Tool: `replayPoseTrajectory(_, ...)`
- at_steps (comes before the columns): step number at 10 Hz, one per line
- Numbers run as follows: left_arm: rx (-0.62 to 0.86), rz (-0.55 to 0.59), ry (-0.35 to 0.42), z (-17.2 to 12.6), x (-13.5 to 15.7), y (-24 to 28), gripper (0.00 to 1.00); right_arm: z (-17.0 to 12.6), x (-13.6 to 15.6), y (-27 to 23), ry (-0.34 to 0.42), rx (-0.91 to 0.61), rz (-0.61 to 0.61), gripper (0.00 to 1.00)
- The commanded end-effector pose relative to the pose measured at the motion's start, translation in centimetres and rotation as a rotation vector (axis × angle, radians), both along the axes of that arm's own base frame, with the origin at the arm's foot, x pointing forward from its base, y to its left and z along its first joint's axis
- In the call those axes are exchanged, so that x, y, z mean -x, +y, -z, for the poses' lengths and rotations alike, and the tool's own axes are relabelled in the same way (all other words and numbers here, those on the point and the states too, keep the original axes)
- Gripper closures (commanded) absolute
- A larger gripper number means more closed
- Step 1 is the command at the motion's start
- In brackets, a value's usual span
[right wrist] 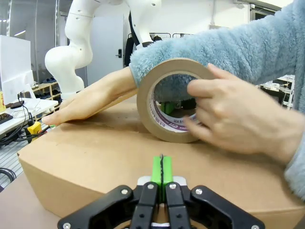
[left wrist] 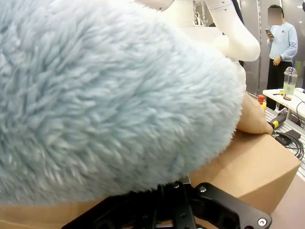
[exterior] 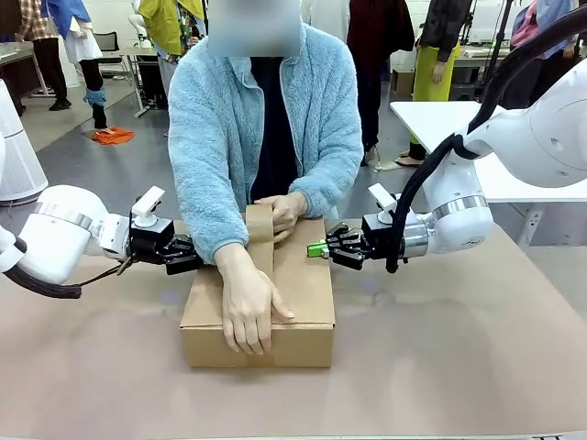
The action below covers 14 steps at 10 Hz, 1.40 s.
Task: Wrap the clocks to prevent damage.
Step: After the human seals the box with tape, release both hands from the side flaps of the Package Box.
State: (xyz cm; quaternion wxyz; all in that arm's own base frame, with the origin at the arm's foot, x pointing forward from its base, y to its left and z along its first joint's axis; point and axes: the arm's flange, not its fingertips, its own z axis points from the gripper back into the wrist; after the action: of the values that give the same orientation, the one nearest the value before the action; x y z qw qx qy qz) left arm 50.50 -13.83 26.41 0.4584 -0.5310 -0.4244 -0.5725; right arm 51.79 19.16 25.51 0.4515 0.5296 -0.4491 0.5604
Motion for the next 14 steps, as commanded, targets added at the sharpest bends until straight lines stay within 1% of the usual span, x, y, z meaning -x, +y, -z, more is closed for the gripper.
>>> replayPoseTrajectory(1, 0.008, -0.014, 0.001, 0.06, -0.19, -0.16, 1.0, 0.05, 0.21, -0.03, -0.01, 0.009, 0.006, 0.99)
replayPoseTrajectory(14, 0.008, -0.014, 0.001, 0.06, -0.19, -0.16, 1.0, 0.05, 0.21, -0.03, -0.01, 0.009, 0.006, 0.99)
